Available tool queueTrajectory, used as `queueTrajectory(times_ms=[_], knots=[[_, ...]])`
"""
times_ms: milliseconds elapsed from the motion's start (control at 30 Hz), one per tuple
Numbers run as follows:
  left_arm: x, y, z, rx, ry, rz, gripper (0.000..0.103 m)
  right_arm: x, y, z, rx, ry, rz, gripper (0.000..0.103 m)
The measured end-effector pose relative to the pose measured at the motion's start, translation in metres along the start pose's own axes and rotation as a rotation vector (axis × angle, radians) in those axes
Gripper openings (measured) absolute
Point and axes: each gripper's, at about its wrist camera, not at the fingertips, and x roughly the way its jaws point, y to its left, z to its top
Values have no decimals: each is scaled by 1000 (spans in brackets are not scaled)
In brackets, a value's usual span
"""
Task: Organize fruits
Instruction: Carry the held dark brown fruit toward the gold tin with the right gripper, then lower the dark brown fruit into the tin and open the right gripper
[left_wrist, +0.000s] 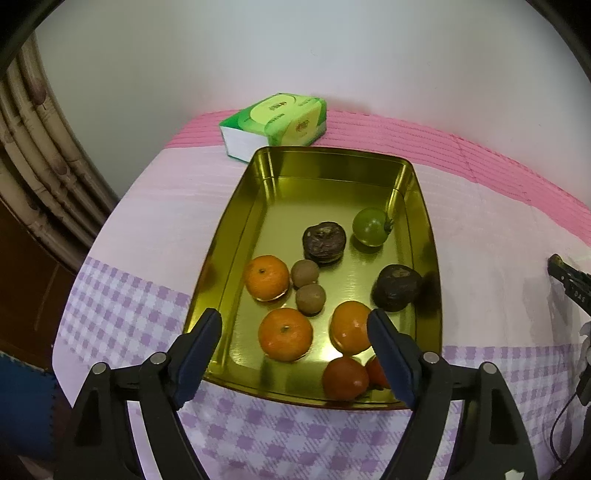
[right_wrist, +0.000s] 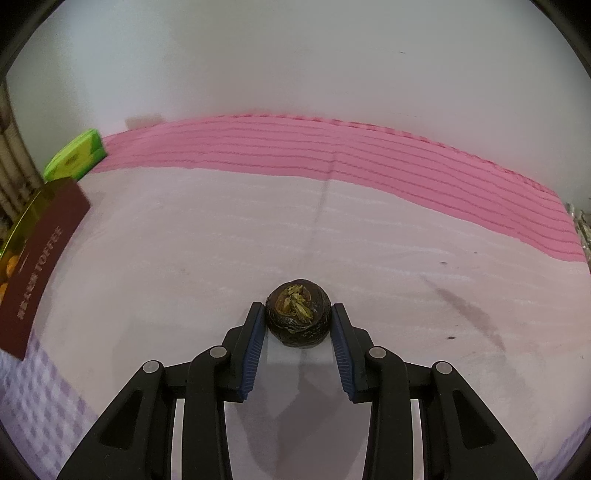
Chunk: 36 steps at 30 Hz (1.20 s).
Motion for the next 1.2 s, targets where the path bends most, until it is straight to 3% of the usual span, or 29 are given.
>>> queueTrajectory(times_ms=[500, 1200], knots=[[-4, 30, -13, -63, 2, 21, 80, -22, 79, 4, -95, -3, 126, 37], [-24, 69, -28, -149, -15, 21, 83, -54, 206, 39, -228, -59, 303, 37]])
